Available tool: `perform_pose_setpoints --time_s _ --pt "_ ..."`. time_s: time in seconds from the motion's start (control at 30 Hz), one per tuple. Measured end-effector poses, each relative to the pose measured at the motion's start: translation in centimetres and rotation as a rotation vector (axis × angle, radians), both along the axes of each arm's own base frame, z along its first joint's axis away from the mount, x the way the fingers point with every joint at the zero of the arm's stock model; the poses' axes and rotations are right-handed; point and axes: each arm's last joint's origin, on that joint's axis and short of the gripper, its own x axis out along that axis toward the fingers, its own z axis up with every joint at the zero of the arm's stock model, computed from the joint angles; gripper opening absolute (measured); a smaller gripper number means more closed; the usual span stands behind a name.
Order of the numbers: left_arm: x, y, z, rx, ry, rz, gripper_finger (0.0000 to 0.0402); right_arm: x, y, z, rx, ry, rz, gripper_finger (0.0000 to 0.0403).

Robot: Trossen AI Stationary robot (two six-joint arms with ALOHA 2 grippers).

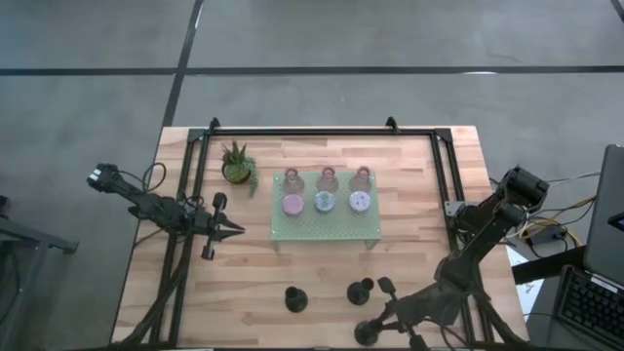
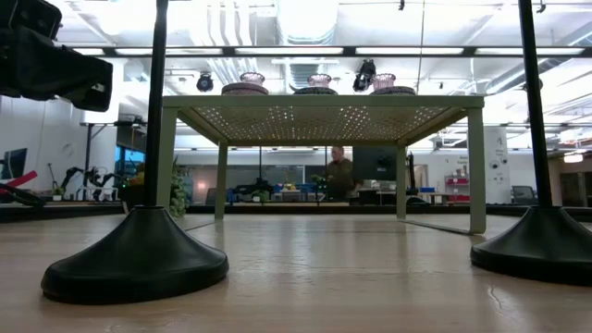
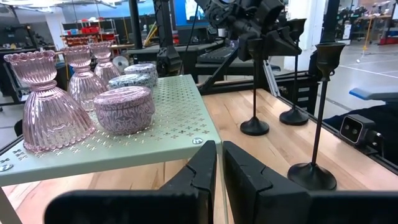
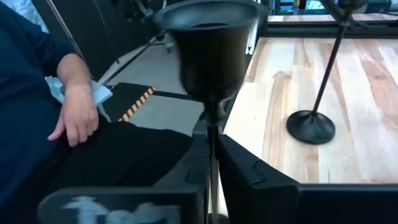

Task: Pick & Place candle stick holders
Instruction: Put the bottom black candle holder on the shelf

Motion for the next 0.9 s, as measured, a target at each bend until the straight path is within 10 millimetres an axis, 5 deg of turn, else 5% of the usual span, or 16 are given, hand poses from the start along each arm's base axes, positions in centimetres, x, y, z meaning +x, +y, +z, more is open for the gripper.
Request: perform_pose_setpoints --time_s 0.17,0.4,0.63,0.9 --pt "0.0 0.0 0.0 0.000 0.000 0.000 0.0032 -0.2 -0.2 0.7 0.006 -0.019 0.009 0.0016" --pt "0.0 0.0 0.0 0.000 0.001 0.000 0.0032 -1.2 -1.5 4.1 0.062 -0.090 0.024 0.0017" --pt "0.0 0.0 0.0 0.001 0.002 0.000 0.0032 -3.6 -4.6 6.3 0.062 0.037 -0.033 0.0017" --pt "0.0 0.0 0.0 0.002 0.004 0.000 0.0032 -5.9 -8.3 9.0 -0.003 -0.030 -0.174 0.0017"
